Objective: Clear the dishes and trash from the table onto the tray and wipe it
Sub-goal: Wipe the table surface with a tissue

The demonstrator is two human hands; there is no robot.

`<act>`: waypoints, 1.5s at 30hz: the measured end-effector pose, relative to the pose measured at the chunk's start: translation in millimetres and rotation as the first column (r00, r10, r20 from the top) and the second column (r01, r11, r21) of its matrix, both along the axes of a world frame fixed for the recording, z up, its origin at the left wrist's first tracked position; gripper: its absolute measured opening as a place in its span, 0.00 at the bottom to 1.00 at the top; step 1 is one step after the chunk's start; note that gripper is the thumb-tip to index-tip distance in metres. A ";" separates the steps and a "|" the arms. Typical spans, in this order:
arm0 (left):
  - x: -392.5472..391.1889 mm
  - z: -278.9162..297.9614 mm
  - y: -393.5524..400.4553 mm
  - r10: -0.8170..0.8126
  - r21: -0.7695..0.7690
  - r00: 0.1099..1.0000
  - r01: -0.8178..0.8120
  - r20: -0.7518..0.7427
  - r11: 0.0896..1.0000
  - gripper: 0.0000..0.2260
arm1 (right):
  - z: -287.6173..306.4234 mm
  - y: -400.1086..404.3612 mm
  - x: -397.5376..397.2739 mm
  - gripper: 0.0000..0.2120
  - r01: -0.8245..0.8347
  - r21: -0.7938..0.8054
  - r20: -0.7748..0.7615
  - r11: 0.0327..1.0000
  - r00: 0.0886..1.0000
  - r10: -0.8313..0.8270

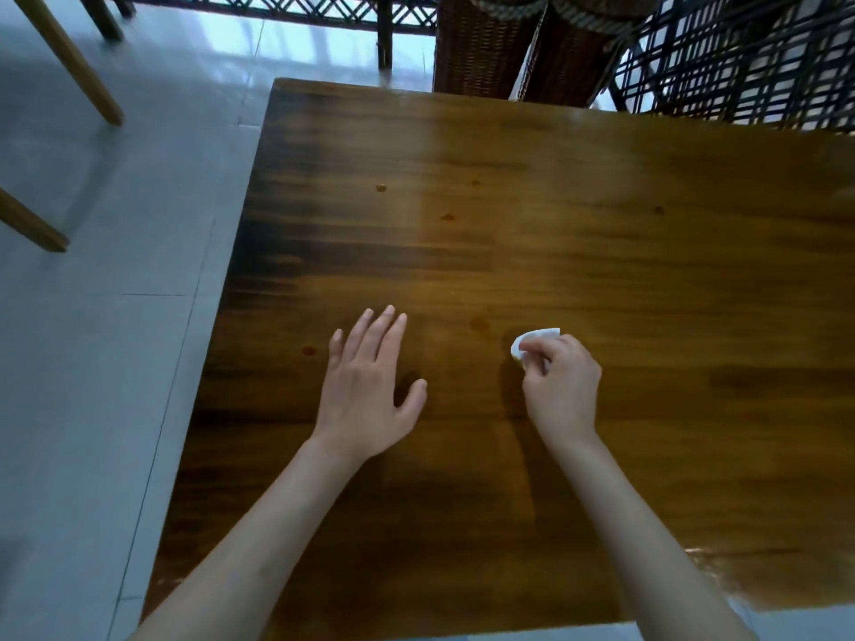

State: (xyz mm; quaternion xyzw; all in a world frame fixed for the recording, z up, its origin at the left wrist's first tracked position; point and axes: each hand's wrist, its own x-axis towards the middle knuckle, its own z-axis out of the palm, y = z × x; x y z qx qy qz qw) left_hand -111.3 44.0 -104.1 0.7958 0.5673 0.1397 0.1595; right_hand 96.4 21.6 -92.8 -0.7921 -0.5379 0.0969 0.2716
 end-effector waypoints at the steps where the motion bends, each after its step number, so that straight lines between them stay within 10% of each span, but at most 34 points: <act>1: 3.2 -0.5 9.2 0.007 0.009 1.000 -0.007 -0.001 1.000 0.31 | -1.2 8.8 4.2 0.08 -0.006 -0.002 0.001 1.000 1.000 0.006; 18: 31.4 -10.4 44.4 0.052 -0.057 0.972 -0.067 -0.230 0.996 0.34 | -0.5 76.4 0.9 0.07 -0.485 -0.101 -0.065 0.869 0.874 0.481; 45: -27.5 8.8 7.2 0.211 0.022 0.971 -0.210 -0.113 0.977 0.30 | 15.6 61.1 -30.5 0.07 -0.470 -0.059 -0.072 0.881 0.882 0.465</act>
